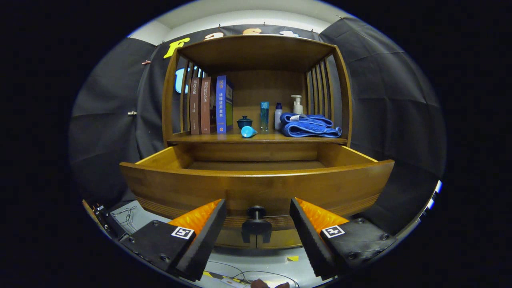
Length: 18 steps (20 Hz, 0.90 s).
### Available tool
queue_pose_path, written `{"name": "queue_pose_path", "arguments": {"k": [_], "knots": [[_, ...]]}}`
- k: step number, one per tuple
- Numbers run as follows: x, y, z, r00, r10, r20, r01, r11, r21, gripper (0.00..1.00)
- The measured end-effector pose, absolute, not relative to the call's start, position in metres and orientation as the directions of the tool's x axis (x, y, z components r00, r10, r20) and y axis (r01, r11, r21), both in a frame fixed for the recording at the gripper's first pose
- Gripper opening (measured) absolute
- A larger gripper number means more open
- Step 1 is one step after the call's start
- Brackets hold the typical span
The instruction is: Pull open the drawer, take out the items inside it, and place them on the countertop above the cabinet.
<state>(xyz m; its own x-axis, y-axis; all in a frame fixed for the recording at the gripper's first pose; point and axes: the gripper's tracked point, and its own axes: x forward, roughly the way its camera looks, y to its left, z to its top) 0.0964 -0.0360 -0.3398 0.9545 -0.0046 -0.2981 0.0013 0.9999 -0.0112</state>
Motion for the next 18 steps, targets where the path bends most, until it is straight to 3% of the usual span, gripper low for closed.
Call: {"name": "queue_pose_path", "arguments": {"k": [10, 18], "knots": [[0.113, -0.032, -0.334, 0.960, -0.009, -0.279, 0.006, 1.000, -0.011, 1.00], [0.175, -0.036, -0.333, 0.960, -0.007, -0.281, 0.001, 1.000, -0.021, 1.00]]}}
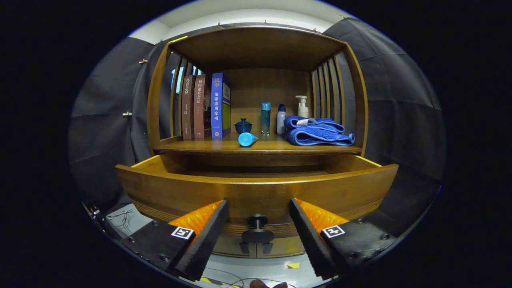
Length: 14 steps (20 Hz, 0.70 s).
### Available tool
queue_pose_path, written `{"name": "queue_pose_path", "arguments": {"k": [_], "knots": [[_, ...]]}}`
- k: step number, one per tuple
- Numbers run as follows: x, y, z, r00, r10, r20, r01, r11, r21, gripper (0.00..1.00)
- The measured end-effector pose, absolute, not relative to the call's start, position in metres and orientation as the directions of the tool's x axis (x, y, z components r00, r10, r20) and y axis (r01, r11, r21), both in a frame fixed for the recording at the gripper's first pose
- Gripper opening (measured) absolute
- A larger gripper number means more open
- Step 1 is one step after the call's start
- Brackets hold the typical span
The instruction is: Pull open the drawer, take out the items inside it, and place them on the countertop above the cabinet.
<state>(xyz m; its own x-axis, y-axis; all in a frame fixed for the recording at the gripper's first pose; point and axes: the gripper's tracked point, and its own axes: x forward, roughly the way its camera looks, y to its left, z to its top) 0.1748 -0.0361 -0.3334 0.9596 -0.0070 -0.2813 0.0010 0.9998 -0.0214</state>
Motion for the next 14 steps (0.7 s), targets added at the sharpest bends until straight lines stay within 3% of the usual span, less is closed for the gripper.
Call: {"name": "queue_pose_path", "arguments": {"k": [14], "knots": [[0.258, -0.036, -0.352, 0.946, -0.012, -0.325, 0.004, 1.000, -0.026, 1.00]]}}
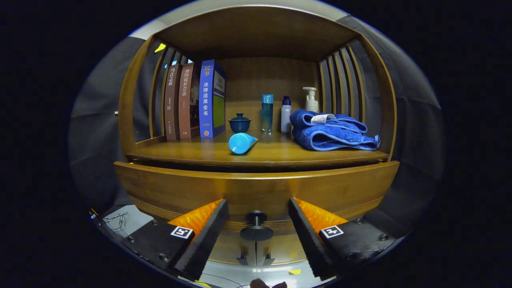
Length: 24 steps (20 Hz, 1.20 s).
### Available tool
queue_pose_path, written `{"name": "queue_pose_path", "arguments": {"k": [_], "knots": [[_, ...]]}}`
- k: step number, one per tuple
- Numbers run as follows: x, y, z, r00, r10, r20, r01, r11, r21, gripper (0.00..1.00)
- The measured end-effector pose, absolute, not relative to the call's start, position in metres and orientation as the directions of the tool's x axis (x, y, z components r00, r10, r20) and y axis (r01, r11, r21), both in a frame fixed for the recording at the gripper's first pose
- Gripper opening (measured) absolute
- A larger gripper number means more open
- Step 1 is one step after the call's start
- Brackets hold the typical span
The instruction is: Pull open the drawer, take out the items inside it, and place them on the countertop above the cabinet.
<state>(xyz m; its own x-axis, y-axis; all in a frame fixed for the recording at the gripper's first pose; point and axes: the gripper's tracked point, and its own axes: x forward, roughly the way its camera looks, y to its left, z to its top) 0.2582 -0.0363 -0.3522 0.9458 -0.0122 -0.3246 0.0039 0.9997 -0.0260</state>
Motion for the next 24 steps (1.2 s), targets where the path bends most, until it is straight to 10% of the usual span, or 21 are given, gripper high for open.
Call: {"name": "queue_pose_path", "arguments": {"k": [10, 24], "knots": [[0.263, -0.031, -0.348, 0.943, -0.019, -0.331, 0.006, 0.999, -0.041, 1.00], [0.124, 0.003, -0.115, 0.985, 0.109, -0.133, -0.108, 0.994, 0.012, 0.99]]}}
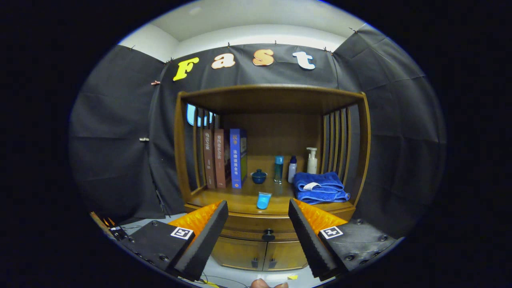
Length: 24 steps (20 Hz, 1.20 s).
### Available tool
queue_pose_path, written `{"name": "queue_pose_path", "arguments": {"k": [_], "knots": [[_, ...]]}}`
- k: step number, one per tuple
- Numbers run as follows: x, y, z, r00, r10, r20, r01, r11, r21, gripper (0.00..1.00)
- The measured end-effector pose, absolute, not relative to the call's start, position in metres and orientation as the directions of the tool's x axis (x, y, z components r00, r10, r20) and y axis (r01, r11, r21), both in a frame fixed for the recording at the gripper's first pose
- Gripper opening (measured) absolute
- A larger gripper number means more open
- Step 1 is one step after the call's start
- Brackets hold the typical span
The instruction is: Pull open the drawer, take out the items inside it, and place them on the countertop above the cabinet.
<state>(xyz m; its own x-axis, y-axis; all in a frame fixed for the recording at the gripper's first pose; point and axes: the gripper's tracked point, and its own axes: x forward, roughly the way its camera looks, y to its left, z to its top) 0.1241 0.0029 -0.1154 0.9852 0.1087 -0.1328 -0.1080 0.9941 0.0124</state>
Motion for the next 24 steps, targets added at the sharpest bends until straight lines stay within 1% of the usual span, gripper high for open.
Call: {"name": "queue_pose_path", "arguments": {"k": [3, 6, 10, 14, 19, 21, 24], "knots": [[0.085, 0.014, -0.082, 0.986, 0.119, -0.114, -0.116, 0.993, 0.029, 0.99], [0.049, 0.016, -0.062, 0.988, 0.108, -0.109, -0.104, 0.994, 0.037, 0.99], [0.015, 0.022, -0.037, 0.989, 0.124, -0.077, -0.121, 0.992, 0.042, 0.99], [0.004, 0.015, -0.015, 0.994, 0.105, -0.031, -0.105, 0.994, 0.005, 0.99], [0.008, 0.020, -0.022, 0.992, 0.112, -0.055, -0.113, 0.994, -0.010, 0.99], [0.012, 0.013, -0.022, 0.994, 0.098, -0.049, -0.098, 0.995, 0.008, 0.99], [0.012, 0.012, -0.026, 0.991, 0.122, -0.059, -0.120, 0.992, 0.037, 0.99]]}}
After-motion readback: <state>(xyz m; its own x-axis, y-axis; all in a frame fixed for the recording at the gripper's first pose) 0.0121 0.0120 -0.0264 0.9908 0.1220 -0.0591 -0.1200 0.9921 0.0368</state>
